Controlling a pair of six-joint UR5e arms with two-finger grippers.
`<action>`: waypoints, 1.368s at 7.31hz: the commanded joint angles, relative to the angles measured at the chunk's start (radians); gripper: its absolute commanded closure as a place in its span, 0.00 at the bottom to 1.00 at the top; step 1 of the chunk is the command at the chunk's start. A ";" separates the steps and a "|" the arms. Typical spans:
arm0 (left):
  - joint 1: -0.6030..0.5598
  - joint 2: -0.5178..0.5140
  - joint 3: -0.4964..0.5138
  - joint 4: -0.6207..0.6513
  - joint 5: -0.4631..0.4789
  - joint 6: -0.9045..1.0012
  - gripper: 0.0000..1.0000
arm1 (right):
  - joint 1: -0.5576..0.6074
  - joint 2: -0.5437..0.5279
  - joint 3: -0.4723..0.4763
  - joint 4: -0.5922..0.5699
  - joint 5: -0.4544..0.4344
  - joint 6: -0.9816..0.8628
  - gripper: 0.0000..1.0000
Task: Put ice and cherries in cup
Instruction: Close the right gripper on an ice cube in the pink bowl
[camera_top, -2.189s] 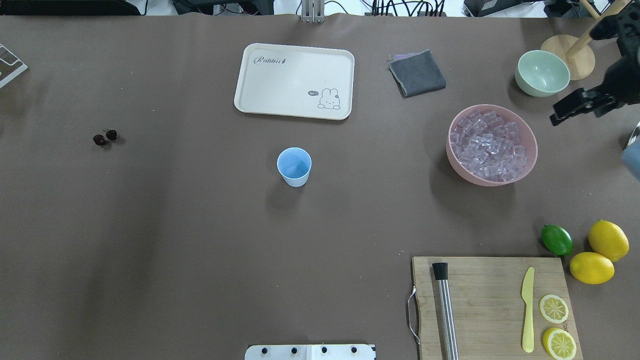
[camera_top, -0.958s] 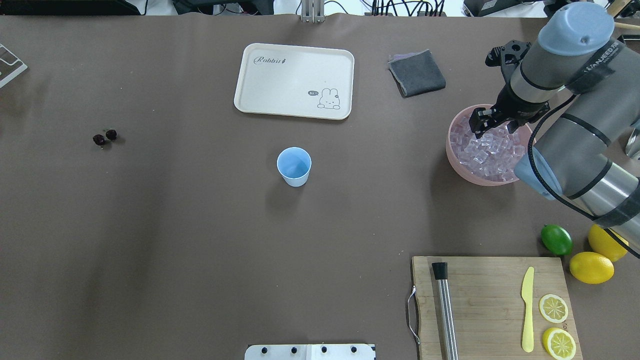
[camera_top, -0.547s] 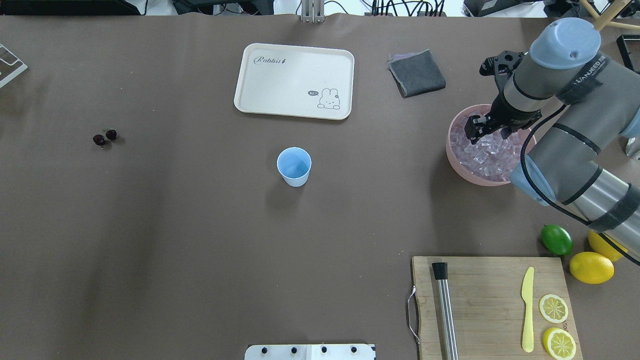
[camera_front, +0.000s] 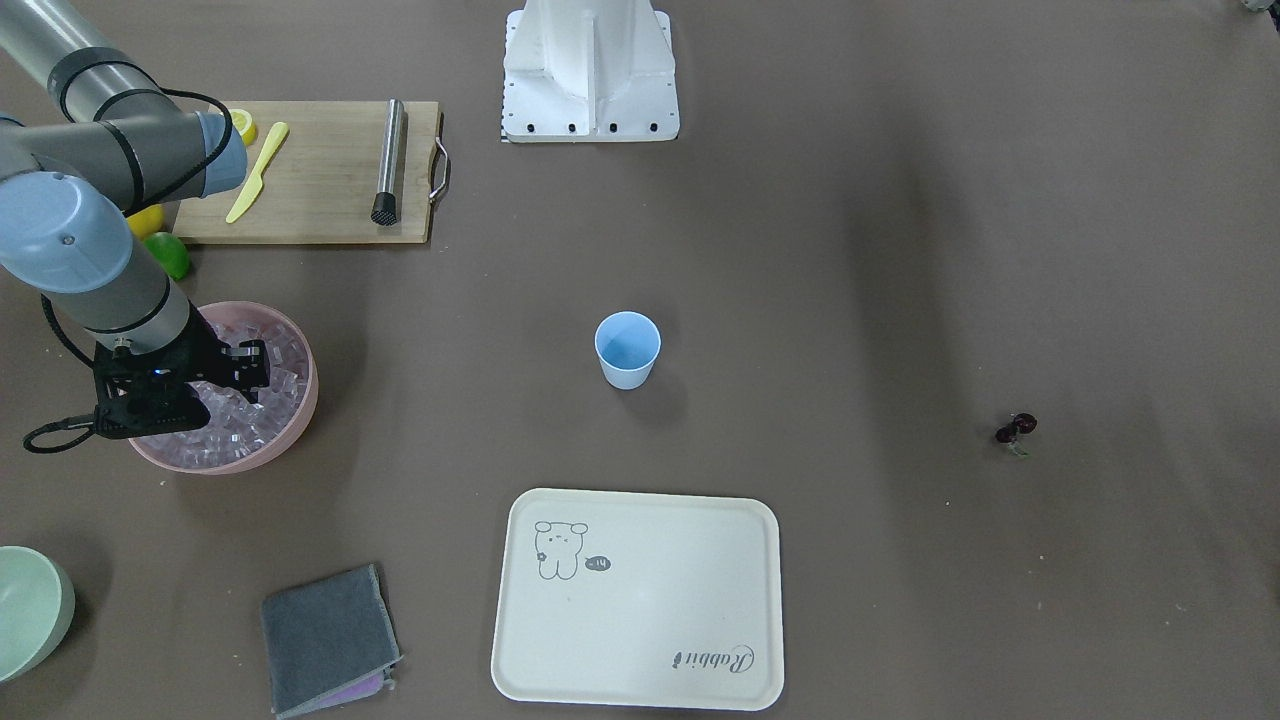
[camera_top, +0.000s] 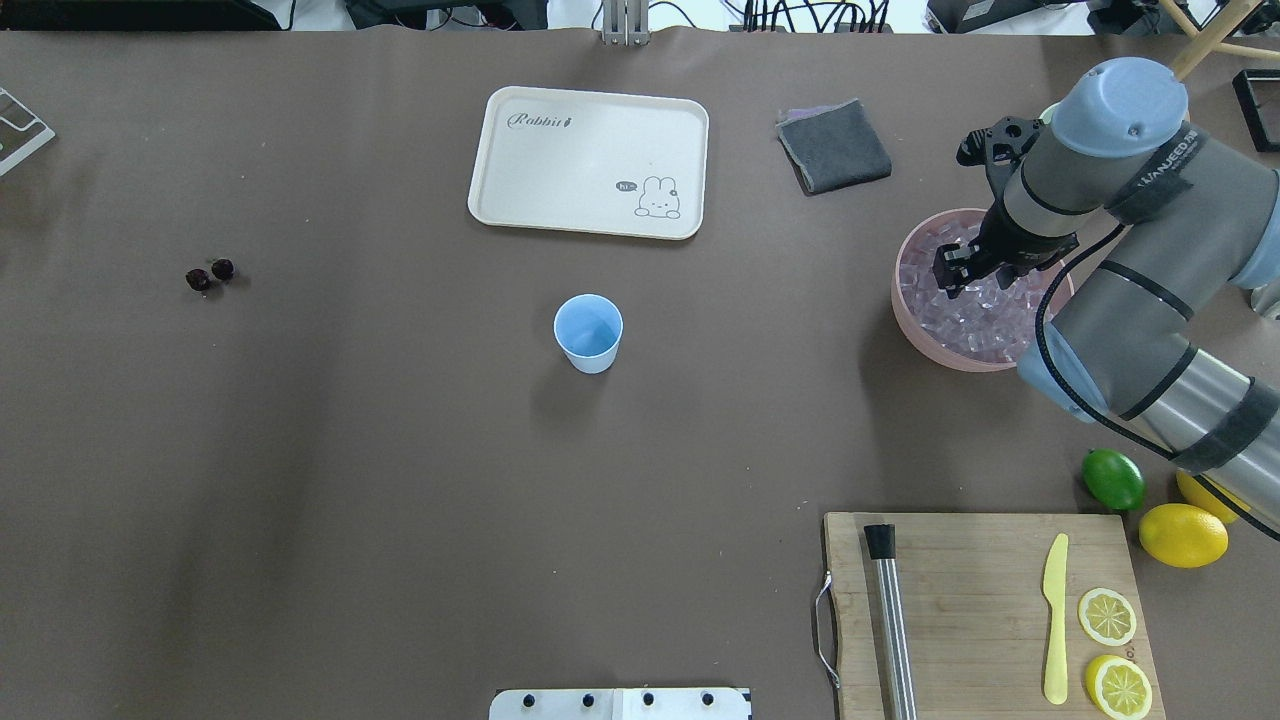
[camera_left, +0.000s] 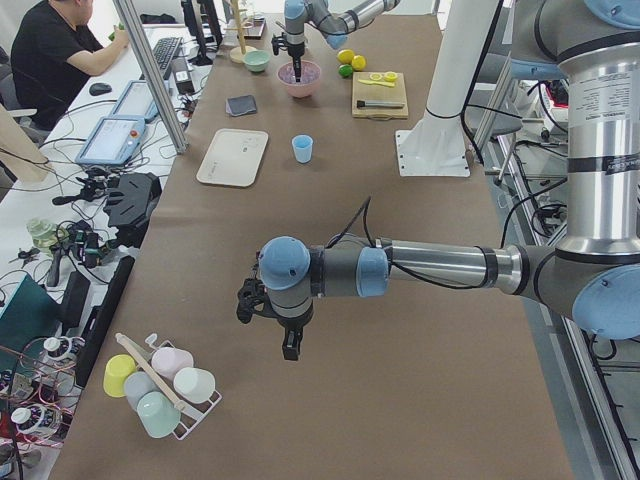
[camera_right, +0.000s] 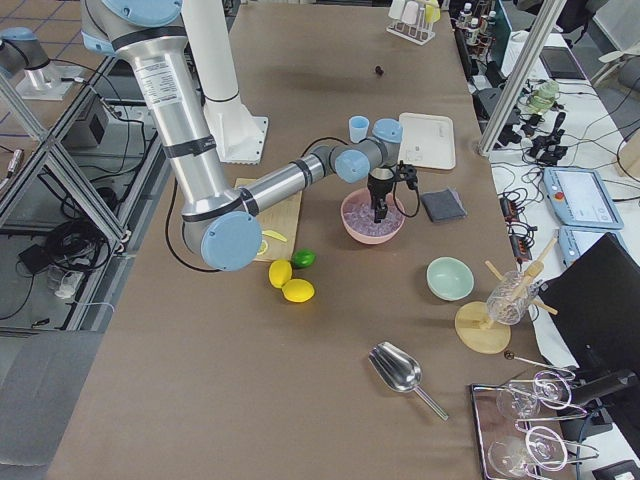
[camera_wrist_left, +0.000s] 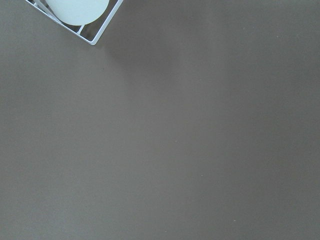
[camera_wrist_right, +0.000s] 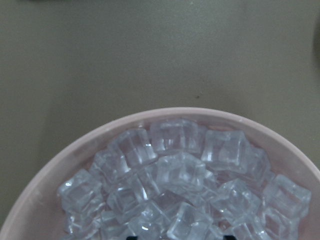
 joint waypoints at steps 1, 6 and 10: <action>-0.001 0.000 -0.001 0.000 0.000 0.000 0.02 | -0.015 -0.007 0.000 0.001 -0.038 0.002 0.36; -0.001 0.000 0.004 0.000 0.000 0.000 0.02 | -0.010 0.006 0.044 -0.014 -0.019 0.012 0.78; -0.001 0.000 0.011 -0.003 0.001 0.000 0.02 | 0.003 0.005 0.046 -0.010 -0.007 0.012 0.42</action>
